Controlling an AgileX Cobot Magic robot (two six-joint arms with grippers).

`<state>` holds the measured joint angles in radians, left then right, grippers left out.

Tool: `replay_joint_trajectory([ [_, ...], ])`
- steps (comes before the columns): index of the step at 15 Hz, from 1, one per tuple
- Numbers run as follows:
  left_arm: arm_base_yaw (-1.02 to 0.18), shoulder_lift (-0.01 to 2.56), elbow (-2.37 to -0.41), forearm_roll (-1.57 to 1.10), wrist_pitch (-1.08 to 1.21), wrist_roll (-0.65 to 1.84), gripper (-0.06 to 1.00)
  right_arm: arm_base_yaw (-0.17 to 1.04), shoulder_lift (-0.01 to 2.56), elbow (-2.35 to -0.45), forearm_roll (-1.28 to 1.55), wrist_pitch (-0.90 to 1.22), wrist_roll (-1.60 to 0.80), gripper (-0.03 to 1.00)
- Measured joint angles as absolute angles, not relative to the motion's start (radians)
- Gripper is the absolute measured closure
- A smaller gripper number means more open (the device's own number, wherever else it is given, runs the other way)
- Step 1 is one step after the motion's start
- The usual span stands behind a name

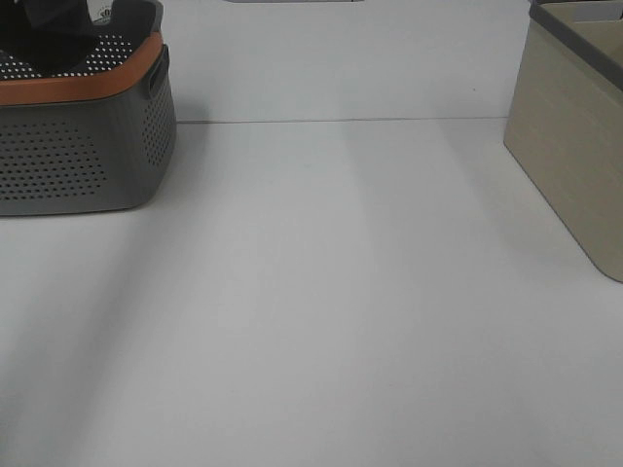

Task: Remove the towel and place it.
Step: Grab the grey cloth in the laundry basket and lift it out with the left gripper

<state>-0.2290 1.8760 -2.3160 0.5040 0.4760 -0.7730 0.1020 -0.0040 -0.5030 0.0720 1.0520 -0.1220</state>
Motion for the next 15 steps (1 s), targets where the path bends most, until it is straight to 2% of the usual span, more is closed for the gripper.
replay_joint_trajectory([
  [7, -0.338, 1.846, -2.316, 0.495, 0.348, -0.765, 0.94, 0.102, -0.004, -0.503, 0.072, 1.052, -0.122, 0.32],
  [11, -0.448, 1.843, -2.316, 0.439, 0.349, -0.596, 0.94, 0.102, -0.004, -0.503, 0.072, 1.052, -0.122, 0.32],
  [12, -0.492, 1.841, -2.316, 0.317, 0.373, -0.44, 0.94, 0.102, -0.004, -0.503, 0.072, 1.052, -0.122, 0.32],
  [15, -0.496, 1.841, -2.316, 0.054, 0.431, -0.253, 0.94, 0.102, -0.004, -0.503, 0.072, 1.052, -0.122, 0.32],
])
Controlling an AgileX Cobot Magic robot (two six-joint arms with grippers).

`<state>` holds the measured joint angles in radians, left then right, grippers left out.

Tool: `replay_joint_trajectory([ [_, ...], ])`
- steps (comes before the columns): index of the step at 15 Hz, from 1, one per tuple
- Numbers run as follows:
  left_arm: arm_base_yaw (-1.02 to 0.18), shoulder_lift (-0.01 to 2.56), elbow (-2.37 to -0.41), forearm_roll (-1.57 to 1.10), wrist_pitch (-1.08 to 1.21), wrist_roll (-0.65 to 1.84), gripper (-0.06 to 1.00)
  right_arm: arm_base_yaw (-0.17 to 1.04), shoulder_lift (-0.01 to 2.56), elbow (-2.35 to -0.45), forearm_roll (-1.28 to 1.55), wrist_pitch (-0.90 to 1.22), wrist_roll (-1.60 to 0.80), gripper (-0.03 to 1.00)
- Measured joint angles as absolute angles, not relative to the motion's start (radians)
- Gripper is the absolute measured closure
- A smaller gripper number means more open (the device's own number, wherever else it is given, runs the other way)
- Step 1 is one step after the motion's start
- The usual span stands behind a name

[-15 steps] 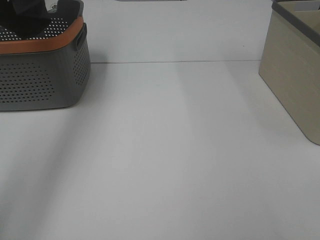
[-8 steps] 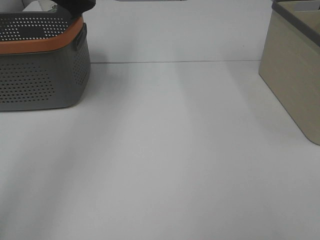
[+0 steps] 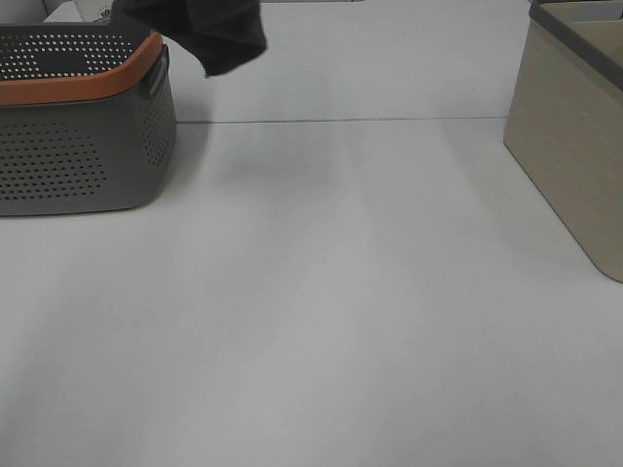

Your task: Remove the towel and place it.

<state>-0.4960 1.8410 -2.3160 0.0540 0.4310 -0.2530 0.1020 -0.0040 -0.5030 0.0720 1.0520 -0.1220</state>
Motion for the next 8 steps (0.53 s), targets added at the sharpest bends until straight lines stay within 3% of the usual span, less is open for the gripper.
replay_joint_trajectory([
  [4, -0.496, 1.841, -2.316, -0.305, 0.643, 0.136, 0.94, 0.102, -0.004, -0.503, 0.073, 1.052, -0.122, 0.32],
  [8, -0.496, 1.834, -2.251, -0.346, 0.757, 0.259, 0.94, 0.102, -0.004, -0.503, 0.082, 1.052, -0.122, 0.32],
])
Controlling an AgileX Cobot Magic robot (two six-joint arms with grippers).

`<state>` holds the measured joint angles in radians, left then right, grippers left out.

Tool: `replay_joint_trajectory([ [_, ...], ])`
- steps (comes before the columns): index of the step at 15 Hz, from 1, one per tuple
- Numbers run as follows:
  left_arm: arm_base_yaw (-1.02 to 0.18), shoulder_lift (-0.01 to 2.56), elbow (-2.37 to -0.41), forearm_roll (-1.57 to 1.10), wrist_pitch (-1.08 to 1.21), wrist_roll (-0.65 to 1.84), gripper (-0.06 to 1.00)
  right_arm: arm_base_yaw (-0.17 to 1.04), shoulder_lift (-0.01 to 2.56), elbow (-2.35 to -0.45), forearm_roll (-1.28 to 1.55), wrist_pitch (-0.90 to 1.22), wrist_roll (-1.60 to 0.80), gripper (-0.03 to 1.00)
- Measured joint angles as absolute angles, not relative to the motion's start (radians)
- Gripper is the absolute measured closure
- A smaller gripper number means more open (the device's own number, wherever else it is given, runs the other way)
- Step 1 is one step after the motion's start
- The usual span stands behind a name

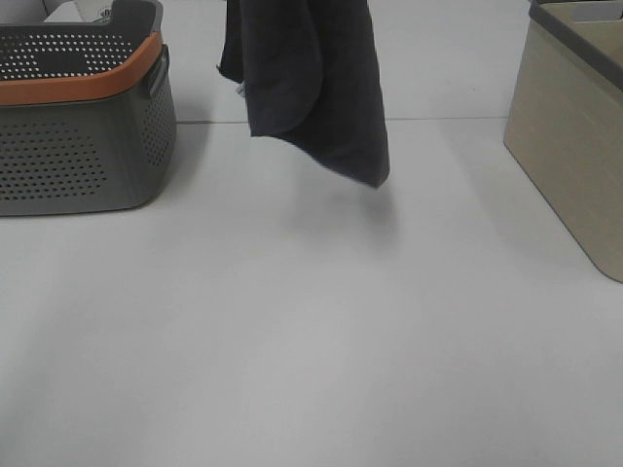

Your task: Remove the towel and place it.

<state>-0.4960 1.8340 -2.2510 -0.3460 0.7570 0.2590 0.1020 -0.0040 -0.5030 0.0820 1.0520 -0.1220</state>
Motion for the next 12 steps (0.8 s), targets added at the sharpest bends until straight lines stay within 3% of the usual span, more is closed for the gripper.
replay_joint_trajectory([
  [8, -0.496, 1.741, -1.849, -0.476, 0.712, 0.432, 0.94, 0.102, 0.07, -0.514, 0.397, 0.884, -0.405, 0.32],
  [10, -0.496, 1.691, -1.742, -0.48, 0.705, 0.457, 0.94, 0.102, 0.17, -0.514, 0.5, 0.805, -0.556, 0.32],
  [12, -0.496, 1.646, -1.612, -0.482, 0.705, 0.461, 0.94, 0.102, 0.376, -0.514, 0.711, 0.737, -0.865, 0.32],
])
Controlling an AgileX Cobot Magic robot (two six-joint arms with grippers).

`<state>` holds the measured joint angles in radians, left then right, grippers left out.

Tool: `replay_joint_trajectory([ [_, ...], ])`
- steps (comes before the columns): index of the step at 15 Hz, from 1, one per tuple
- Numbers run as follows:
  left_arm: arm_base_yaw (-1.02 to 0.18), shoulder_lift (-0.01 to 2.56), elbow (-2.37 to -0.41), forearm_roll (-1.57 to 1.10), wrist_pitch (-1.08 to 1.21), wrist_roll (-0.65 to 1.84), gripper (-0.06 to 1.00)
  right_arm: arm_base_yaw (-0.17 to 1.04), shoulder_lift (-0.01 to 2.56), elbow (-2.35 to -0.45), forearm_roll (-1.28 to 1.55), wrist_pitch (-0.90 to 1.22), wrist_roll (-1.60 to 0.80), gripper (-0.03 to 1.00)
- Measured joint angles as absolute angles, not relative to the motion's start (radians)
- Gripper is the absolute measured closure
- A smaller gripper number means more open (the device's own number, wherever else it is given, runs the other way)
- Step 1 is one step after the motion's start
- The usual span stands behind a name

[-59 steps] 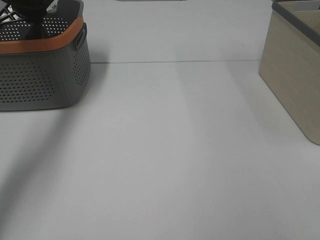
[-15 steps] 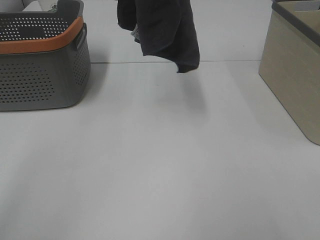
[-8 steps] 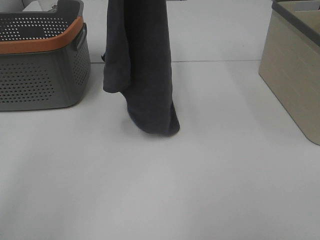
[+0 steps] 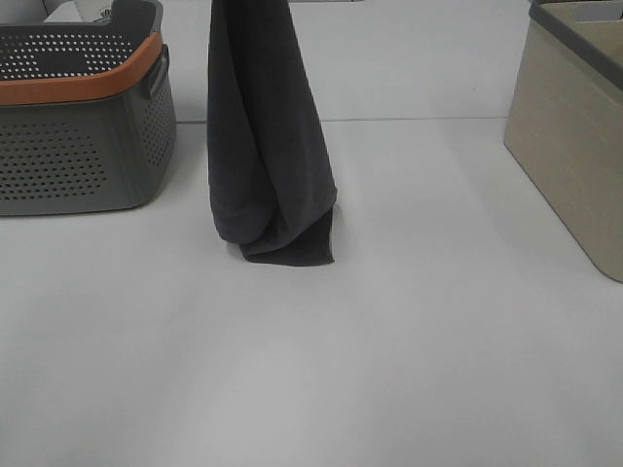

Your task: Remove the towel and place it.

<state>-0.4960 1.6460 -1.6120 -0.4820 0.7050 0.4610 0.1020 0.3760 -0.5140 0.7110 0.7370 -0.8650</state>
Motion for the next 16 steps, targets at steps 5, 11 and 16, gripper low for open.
replay_joint_trajectory([
  [5, -0.496, 1.583, -1.554, -0.482, 0.689, 0.483, 0.94, 0.102, 0.659, -0.514, 1.11, 0.725, -1.382, 0.33],
  [11, -0.537, 1.517, -1.554, -0.5, 0.629, 0.508, 0.94, 0.103, 1.022, -0.514, 1.515, 0.814, -1.838, 0.35],
  [16, -0.583, 1.517, -1.554, -0.528, 0.58, 0.521, 0.94, 0.346, 1.286, -0.515, 1.723, 0.63, -2.109, 0.35],
])
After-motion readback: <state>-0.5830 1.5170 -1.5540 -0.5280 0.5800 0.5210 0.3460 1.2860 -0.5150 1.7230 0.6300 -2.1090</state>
